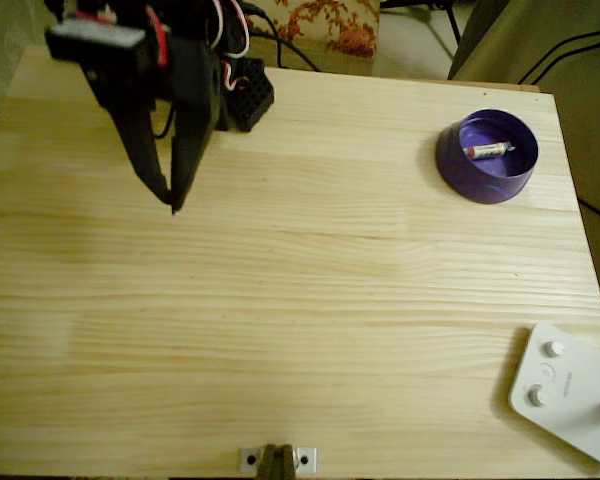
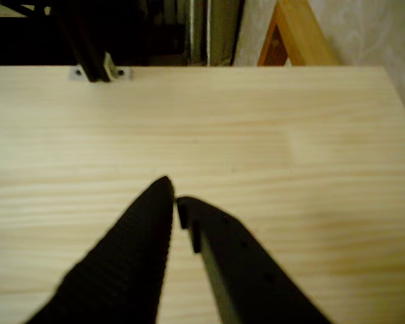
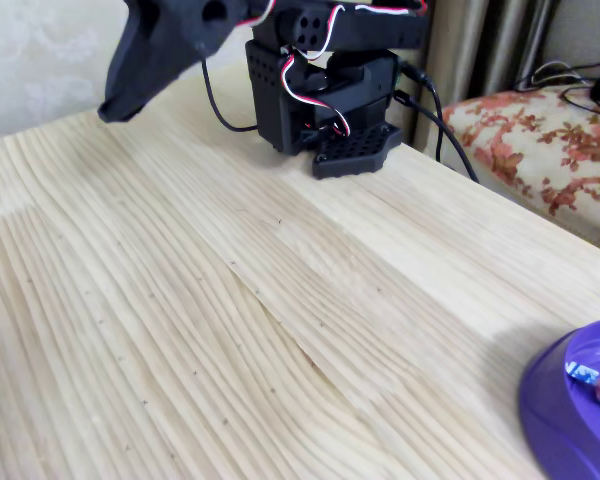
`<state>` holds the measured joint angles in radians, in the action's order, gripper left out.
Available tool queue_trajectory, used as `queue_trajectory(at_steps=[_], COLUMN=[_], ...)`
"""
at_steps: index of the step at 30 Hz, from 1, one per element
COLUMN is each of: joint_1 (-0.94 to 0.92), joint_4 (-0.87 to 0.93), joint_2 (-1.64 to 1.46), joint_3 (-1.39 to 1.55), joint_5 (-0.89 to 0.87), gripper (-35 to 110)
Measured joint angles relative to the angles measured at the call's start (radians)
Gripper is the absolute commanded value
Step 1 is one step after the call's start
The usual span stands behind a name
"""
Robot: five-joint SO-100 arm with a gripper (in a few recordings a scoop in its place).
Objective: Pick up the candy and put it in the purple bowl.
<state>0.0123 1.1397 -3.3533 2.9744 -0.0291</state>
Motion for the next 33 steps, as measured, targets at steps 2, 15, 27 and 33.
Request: queue_trajectory(at_steps=[2, 15, 27, 33], joint_1=[-0.005, -0.005, 0.012, 0.012], joint_4=[0.000, 0.000, 0.000, 0.000], joint_2=[-0.020, -0.031, -0.031, -0.031], joint_3=[0.021, 0.132, 0.132, 0.132], joint_5=[0.000, 0.000, 0.009, 0.009], gripper=[0, 0, 0, 0])
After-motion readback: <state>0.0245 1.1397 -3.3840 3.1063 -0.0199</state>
